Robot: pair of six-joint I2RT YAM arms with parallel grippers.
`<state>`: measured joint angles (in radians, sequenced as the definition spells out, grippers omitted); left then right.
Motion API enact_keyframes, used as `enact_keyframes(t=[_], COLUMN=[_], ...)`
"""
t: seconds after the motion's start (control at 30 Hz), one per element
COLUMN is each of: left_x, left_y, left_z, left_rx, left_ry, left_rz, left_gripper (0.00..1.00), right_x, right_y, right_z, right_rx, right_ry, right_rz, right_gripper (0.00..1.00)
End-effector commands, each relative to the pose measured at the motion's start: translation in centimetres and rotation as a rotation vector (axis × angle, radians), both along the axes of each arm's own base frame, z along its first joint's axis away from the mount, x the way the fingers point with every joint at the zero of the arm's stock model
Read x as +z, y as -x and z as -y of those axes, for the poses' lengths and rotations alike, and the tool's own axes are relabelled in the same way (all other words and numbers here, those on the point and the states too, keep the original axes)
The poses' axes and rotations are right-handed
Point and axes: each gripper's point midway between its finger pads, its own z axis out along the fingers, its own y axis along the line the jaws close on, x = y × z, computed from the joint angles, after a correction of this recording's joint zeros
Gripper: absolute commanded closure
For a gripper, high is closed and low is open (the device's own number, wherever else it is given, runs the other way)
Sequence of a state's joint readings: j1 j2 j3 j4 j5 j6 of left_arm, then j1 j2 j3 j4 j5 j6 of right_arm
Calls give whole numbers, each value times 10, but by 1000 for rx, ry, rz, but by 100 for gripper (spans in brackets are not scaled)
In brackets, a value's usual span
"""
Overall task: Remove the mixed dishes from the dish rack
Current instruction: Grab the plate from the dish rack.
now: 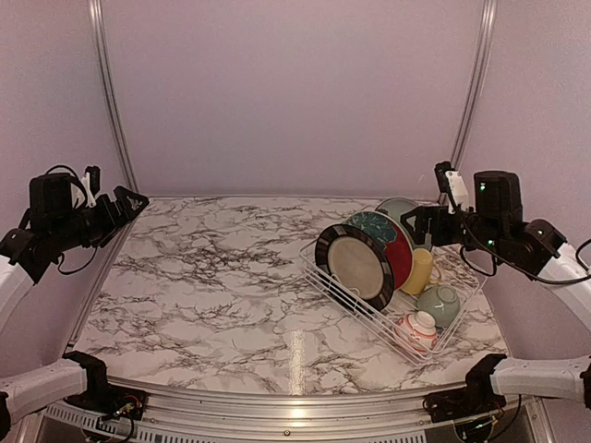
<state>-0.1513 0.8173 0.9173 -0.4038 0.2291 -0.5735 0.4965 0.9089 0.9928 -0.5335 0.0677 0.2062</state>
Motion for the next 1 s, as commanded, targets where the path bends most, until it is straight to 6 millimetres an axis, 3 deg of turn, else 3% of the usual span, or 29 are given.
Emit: enact_keyframes(t=[0.0, 0.2, 0.33, 0.57, 0.8, 0.97], left_x=[-1, -10, -11, -14, -10, -20], left_y=[-2, -8, -10, -13, -16, -18], left_z=[16, 32, 44, 62, 69, 68], left_rx=[-69, -113, -142, -178, -190, -173], left_ry=[87, 125, 121, 131, 162, 164], left_rz=[16, 14, 18, 32, 55, 21], left_gripper=[1, 1, 1, 1, 1, 1], right_x=[-22, -39, -38, -59, -86, -96], right_y=[3, 14, 19, 17, 15, 16], right_z=[-30, -61, -68, -78, -81, -89], right_rx=[141, 284, 322, 315, 279, 270], right_ry=[87, 87, 87, 134, 200, 223], right_rz=[-73, -127, -118, -179, -240, -248], right_gripper=[1, 3, 3, 11, 23, 28])
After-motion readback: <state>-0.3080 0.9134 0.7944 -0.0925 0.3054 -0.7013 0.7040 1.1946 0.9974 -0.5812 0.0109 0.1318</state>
